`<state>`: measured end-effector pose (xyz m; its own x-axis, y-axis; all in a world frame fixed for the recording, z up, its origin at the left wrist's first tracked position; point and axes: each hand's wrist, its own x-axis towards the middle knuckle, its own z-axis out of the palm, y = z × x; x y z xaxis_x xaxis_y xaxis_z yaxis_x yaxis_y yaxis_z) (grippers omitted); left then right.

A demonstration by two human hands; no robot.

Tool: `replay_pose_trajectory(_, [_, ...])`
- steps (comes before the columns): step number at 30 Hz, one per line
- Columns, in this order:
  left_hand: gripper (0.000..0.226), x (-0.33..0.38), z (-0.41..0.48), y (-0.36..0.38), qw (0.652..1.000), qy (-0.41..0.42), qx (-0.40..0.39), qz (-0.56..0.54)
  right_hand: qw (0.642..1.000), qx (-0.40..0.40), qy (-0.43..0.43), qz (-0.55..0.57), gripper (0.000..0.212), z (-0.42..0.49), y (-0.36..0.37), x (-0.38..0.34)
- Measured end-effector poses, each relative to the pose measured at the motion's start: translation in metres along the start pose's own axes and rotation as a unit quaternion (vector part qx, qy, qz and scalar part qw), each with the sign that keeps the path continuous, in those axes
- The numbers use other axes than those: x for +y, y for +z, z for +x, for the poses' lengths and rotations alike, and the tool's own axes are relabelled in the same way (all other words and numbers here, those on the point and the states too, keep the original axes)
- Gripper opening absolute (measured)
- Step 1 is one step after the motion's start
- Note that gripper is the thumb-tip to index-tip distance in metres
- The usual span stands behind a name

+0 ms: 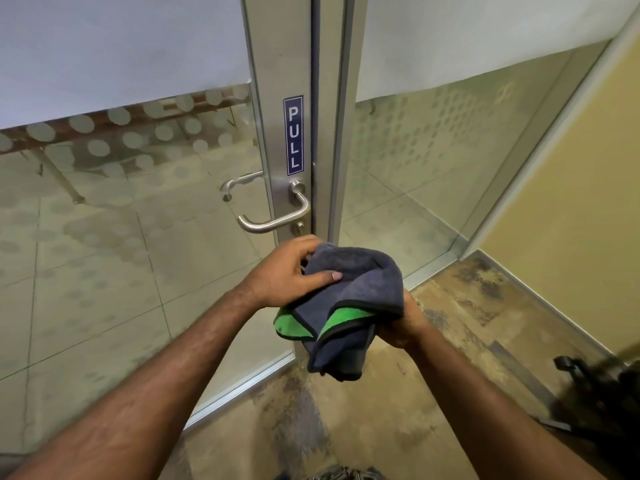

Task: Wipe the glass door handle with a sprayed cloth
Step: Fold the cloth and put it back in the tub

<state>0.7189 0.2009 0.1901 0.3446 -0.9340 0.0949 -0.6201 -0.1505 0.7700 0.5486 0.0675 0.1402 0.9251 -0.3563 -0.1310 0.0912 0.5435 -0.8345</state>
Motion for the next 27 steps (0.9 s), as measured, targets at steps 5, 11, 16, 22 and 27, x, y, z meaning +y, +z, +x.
replay_pose_trajectory(5, [0.035,0.012,0.001,-0.004,0.995,-0.006,0.046,0.090,0.999,0.031,-0.022,0.014,0.038,-0.003,-0.019,-0.019])
replay_pose_trajectory(11, [0.020,0.030,0.004,0.004,0.976,0.028,0.055,0.211,0.961,0.029,-0.115,-0.250,0.075,-0.016,-0.026,-0.037])
replay_pose_trajectory(16, [0.019,0.044,0.006,0.005,0.979,0.063,0.072,0.178,0.825,0.036,-0.157,-0.542,0.090,-0.020,-0.004,-0.043])
replay_pose_trajectory(22, [0.032,0.048,0.006,0.005,0.985,0.058,0.084,0.136,0.796,0.144,-0.209,-0.550,0.063,-0.021,0.013,-0.022])
replay_pose_trajectory(27, [0.016,0.045,0.002,-0.002,0.988,0.063,0.037,0.135,0.838,0.119,-0.169,-0.505,0.040,-0.022,-0.003,-0.038])
